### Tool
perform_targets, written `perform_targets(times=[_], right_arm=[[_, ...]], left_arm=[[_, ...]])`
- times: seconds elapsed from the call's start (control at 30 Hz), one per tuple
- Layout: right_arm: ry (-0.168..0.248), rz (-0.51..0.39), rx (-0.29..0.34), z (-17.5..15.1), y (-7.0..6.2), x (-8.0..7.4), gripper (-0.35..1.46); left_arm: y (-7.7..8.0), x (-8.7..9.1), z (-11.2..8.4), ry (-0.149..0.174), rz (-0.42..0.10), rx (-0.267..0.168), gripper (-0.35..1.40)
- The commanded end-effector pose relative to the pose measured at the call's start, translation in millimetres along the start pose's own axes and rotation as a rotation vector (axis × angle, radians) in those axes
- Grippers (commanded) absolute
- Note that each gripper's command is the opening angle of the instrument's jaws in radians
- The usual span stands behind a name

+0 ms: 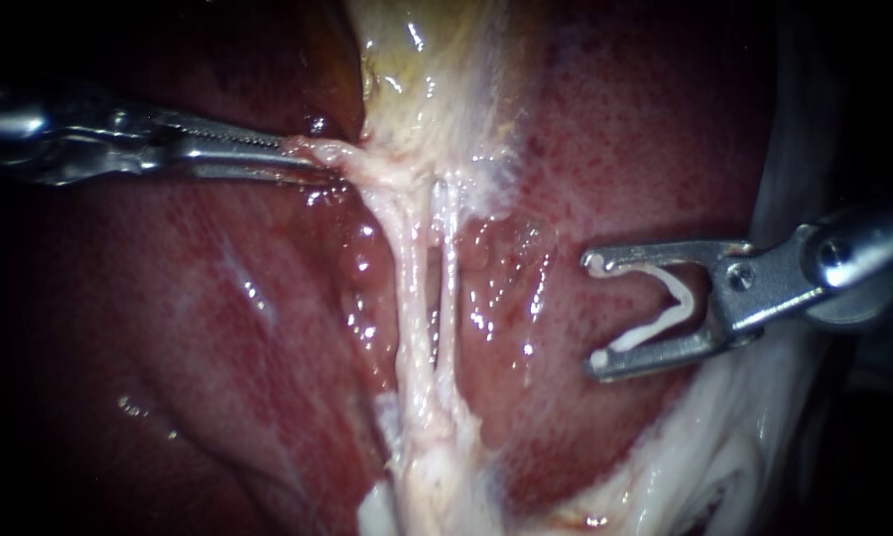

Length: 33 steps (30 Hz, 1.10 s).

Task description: Clipping first clip left tube

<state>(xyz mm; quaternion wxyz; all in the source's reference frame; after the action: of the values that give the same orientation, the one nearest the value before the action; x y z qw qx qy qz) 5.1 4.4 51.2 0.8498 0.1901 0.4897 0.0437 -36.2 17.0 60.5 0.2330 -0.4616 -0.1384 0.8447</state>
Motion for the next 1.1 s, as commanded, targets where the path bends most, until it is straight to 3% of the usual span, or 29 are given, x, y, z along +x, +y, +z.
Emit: perform_targets(times=[0.03,0.17,0.3,0.43,0.57,0.83,1.1], right_arm=[[-0.001,0.001,0.000,0.0,0.0,0.0,0.50],[-0.001,0.001,0.000,0.0,0.0,0.0,0.50],[0.002,0.001,-0.001,0.0,0.0,0.0,0.50],[0.009,0.002,0.010,0.5,0.1,0.4,0.50],[0.036,-0.006,0.022,1.8,-0.1,1.0,0.50],[0.082,0.064,0.045,6.9,-0.9,1.5,0.50],[0.160,0.143,0.072,11.2,-0.3,1.5,0.50]], left_arm=[[0.1,0.2,-0.3,0.000,0.000,-0.001,-0.35],[0.2,2.2,-2.6,-0.002,-0.010,-0.018,-0.35],[0.0,4.9,-5.9,0.027,-0.014,-0.001,-0.35],[0.3,6.0,-7.9,0.040,-0.010,0.009,-0.35],[0.5,6.0,-8.0,0.040,-0.004,0.010,-0.35],[0.5,5.9,-7.9,0.040,-0.004,0.011,-0.35],[0.5,5.9,-7.9,0.040,-0.004,0.011,-0.35]])
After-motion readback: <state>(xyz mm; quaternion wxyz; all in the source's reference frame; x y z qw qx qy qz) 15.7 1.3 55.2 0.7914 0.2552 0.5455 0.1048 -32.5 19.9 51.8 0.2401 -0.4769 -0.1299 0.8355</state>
